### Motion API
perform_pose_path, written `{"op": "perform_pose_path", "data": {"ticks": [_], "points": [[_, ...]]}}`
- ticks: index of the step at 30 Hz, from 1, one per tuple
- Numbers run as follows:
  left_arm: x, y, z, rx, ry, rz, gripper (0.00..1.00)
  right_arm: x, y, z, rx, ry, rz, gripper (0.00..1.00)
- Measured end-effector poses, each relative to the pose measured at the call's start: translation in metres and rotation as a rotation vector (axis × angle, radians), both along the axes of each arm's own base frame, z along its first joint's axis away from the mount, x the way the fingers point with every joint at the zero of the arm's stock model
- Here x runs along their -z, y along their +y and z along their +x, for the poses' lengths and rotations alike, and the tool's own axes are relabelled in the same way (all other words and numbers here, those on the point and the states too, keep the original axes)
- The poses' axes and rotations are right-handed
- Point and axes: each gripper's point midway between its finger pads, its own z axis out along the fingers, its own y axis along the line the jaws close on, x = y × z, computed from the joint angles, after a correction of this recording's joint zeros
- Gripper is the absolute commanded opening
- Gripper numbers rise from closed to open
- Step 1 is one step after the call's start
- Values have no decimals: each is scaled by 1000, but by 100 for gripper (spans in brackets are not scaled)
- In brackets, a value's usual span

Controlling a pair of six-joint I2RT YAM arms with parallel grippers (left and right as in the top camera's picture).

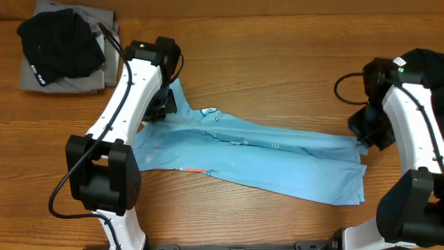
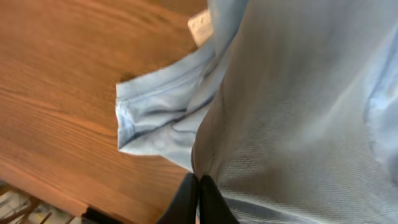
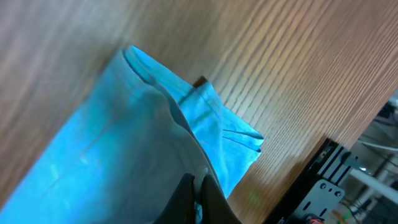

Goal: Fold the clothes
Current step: 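Fold the shirt's top half down over the bottom with both grippers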

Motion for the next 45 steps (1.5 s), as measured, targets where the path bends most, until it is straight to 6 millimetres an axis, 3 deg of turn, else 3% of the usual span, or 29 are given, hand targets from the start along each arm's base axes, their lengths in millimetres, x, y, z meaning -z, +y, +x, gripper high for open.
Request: {"op": "perform_pose_path", "data": {"ticks": [5, 14, 21, 28, 30, 31, 32, 38, 43, 45], "points": [[20, 5, -21, 0, 79, 17, 4, 10, 2, -11, 21, 36, 1, 4], [47, 11, -53, -1, 188, 38, 4, -2, -6, -42, 131, 124, -92, 4], [57, 13, -61, -1, 207, 43, 6, 28, -3, -67, 139, 131, -96, 4], [60, 13, -59, -2, 194, 40, 17, 47, 8, -51, 111, 57, -9, 4], [60, 13, -58, -5, 190, 39, 22, 47, 10, -51, 103, 58, 3, 28], [61, 14, -58, -7, 191, 39, 27, 47, 10, -51, 96, 60, 7, 53], [62, 15, -60, -9, 198, 41, 33, 48, 12, -51, 90, 63, 19, 100], [65, 15, -62, -11, 199, 41, 33, 49, 17, -51, 25, 76, 67, 100], [63, 13, -50, -9, 159, 31, 18, 53, 22, -36, -12, 17, 106, 100], [55, 9, -38, -5, 122, 18, 18, 56, 26, -25, -42, -24, 142, 100]]}}
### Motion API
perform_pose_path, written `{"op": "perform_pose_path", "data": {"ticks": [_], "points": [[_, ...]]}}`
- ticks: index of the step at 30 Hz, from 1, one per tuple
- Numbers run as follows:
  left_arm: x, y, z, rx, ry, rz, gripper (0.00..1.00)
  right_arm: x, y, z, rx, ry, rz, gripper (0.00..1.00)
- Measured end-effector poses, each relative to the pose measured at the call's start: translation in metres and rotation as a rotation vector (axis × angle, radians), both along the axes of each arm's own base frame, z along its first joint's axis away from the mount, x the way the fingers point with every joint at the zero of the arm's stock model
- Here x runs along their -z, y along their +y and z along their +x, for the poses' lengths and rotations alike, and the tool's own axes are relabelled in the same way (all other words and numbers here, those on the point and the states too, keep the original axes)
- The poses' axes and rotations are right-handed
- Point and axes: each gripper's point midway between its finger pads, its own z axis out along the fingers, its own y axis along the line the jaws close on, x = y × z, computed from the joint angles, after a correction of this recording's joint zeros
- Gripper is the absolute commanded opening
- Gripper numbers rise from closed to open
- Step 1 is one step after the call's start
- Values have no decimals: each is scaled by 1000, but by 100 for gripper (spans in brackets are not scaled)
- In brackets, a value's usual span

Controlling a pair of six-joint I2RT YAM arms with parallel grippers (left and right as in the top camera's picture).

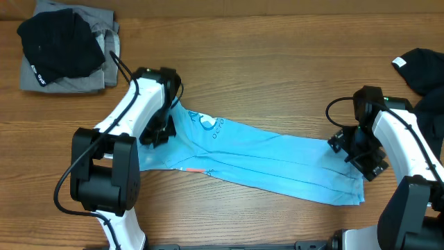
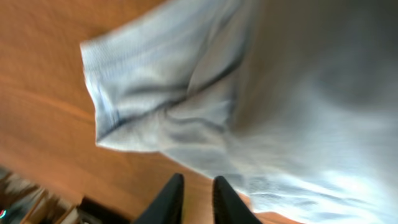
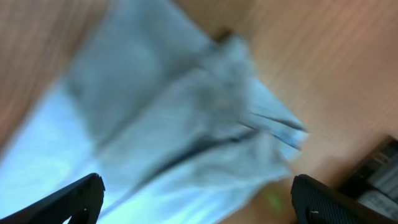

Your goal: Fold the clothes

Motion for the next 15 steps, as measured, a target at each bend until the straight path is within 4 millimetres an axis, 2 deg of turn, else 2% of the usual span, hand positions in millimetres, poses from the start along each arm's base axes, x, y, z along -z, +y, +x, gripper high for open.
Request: {"op": "perform_pose_path", "data": {"ticks": [1, 3, 4, 5, 6, 7, 9, 15], "points": [[-5, -2, 7, 2, -22, -11, 18, 1, 3, 6, -17, -26, 21, 100], [-15, -11, 26, 9, -85, -56, 17, 3, 10, 19, -53, -76, 69, 90], [-19, -19, 38, 18, -126, -96, 15, 4, 13, 25, -74, -101, 93, 66], [-23, -30, 51, 33, -171, -157, 14, 4, 18, 29, -94, -121, 125, 57], [-24, -37, 55, 44, -183, -193, 11, 4, 21, 31, -106, -129, 138, 37], [-24, -57, 64, 76, -214, -306, 10, 4, 25, 32, -118, -137, 166, 31], [-22, -74, 65, 109, -215, -393, 5, 6, 28, 34, -129, -146, 182, 18], [-10, -125, 51, 227, -175, -539, 4, 29, 42, 19, -148, -129, 236, 16]]}}
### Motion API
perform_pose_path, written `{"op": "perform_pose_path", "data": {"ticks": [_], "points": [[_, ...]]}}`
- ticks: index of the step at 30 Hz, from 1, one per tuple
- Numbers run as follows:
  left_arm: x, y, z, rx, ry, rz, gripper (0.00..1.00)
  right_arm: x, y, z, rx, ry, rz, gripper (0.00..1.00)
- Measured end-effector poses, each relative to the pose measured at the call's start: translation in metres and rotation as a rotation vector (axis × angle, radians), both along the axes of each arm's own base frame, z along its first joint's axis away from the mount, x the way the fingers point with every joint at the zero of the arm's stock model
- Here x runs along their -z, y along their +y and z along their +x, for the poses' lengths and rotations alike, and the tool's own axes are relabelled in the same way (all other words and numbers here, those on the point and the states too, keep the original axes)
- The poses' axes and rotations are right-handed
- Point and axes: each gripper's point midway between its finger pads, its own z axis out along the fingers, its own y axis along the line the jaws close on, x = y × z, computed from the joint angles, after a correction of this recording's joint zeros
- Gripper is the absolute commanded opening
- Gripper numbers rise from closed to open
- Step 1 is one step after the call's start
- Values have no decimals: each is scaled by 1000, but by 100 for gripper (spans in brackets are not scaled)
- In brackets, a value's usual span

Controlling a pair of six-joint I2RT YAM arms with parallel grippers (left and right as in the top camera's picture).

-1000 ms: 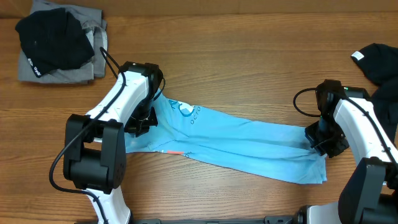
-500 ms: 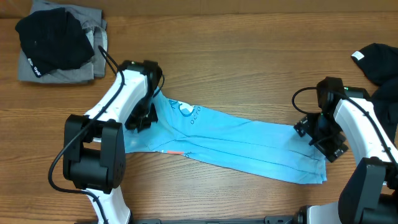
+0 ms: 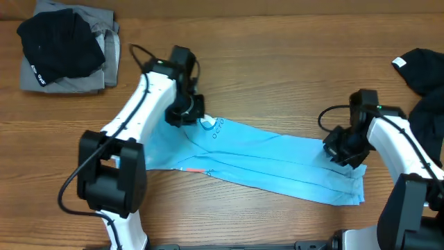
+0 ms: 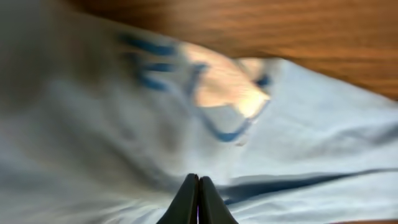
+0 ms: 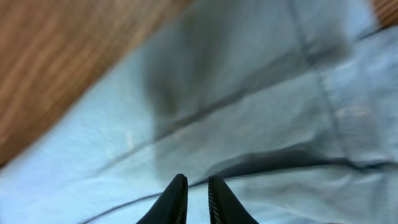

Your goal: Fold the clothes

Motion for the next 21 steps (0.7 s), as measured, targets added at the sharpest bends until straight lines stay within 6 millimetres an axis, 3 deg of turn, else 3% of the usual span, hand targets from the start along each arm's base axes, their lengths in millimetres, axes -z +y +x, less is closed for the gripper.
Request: {"op": "perform_pose_path", "data": {"ticks": [4, 8, 15, 21], "points": [[13, -30, -7, 82, 9, -31, 5, 13, 6, -9, 0, 10, 28, 16], [28, -44, -17, 118, 53, -29, 4, 22, 9, -19, 1, 29, 42, 15], [64, -34, -46, 124, 233, 30, 4, 28, 11, -29, 3, 56, 48, 15], [62, -26, -63, 164, 305, 57, 4, 28, 11, -29, 4, 53, 48, 19]]}}
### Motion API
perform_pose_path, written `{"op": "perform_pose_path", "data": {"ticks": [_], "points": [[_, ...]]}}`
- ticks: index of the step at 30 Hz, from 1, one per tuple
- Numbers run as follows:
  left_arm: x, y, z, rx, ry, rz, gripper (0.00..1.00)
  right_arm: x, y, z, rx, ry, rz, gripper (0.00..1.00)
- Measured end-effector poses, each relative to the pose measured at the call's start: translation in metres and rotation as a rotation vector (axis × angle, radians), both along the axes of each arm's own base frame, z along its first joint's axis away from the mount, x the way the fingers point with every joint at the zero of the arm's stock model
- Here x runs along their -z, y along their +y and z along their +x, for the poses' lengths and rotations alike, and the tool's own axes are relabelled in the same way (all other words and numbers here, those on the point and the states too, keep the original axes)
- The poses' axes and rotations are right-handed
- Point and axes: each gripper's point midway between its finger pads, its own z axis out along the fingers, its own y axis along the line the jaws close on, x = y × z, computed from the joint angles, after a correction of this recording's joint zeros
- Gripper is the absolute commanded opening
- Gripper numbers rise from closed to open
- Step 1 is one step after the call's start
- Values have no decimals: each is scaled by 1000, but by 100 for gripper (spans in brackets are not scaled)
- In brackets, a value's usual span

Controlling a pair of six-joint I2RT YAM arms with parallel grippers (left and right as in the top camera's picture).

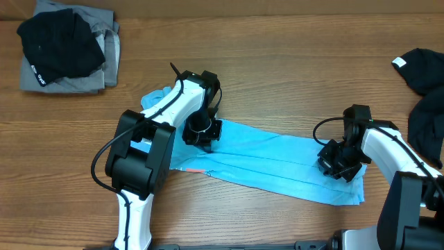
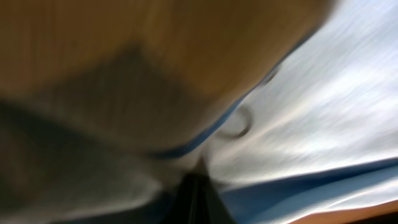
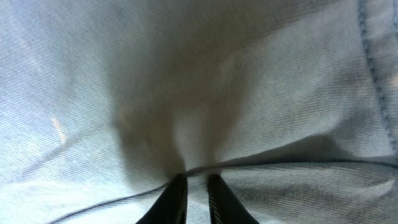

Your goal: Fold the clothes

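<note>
A long light-blue garment (image 1: pixel 277 163) lies stretched across the wooden table (image 1: pixel 291 76), with a blue print near its left end and a small red tag (image 1: pixel 194 169) on its near edge. My left gripper (image 1: pixel 202 133) is down on the printed part. In the blurred left wrist view its fingers (image 2: pixel 198 186) are together at a fold of the cloth. My right gripper (image 1: pixel 338 165) is low on the garment's right end. Its fingers (image 3: pixel 193 186) stand a narrow gap apart with a ridge of blue cloth (image 3: pixel 280 81) pinched between them.
A black garment (image 1: pixel 59 42) lies on a grey folded pile (image 1: pixel 69 83) at the far left corner. Another black garment (image 1: pixel 424 66) with a white label lies at the right edge. Both arms' cables hang near the grippers.
My left gripper has moved from the garment's far edge down and right onto the printed part. My right gripper has sunk closer to the cloth, with a ridge now between its fingers.
Both grippers were first shut on the garment's two ends, holding it stretched. Then both had let go, the right wide open, and the garment lay flat. After that both were nearly closed low over the cloth, and now each pinches it.
</note>
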Motion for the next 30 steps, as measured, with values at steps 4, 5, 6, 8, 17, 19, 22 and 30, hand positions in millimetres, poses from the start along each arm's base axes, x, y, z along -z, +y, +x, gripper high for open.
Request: {"op": "perform_pose_path", "data": {"ticks": [4, 5, 6, 8, 17, 19, 22, 30], "points": [[-2, 18, -8, 21, 29, 81, 4, 0, 0, -3, -1, 13, 1, 15], [-2, 22, -9, 23, 34, 99, 4, -1, 0, -5, -2, 21, 2, 13], [-3, 28, -9, 23, 36, 121, 4, -1, 1, -7, -2, 30, 2, 12], [-4, 41, -9, 17, 43, 158, 4, -2, 1, -13, -1, 53, 5, 12], [-7, 104, 2, -83, 50, 311, 4, -5, -4, -33, 1, 141, -31, 4], [-8, 119, 3, -116, 59, 328, 4, -6, -9, -40, 24, 171, -59, 4], [-9, 137, 4, -179, 72, 350, 4, -8, -18, -46, 76, 203, -86, 4], [-14, 155, 12, -271, 62, 369, 4, -22, -38, -22, 164, 138, -96, 19]]}}
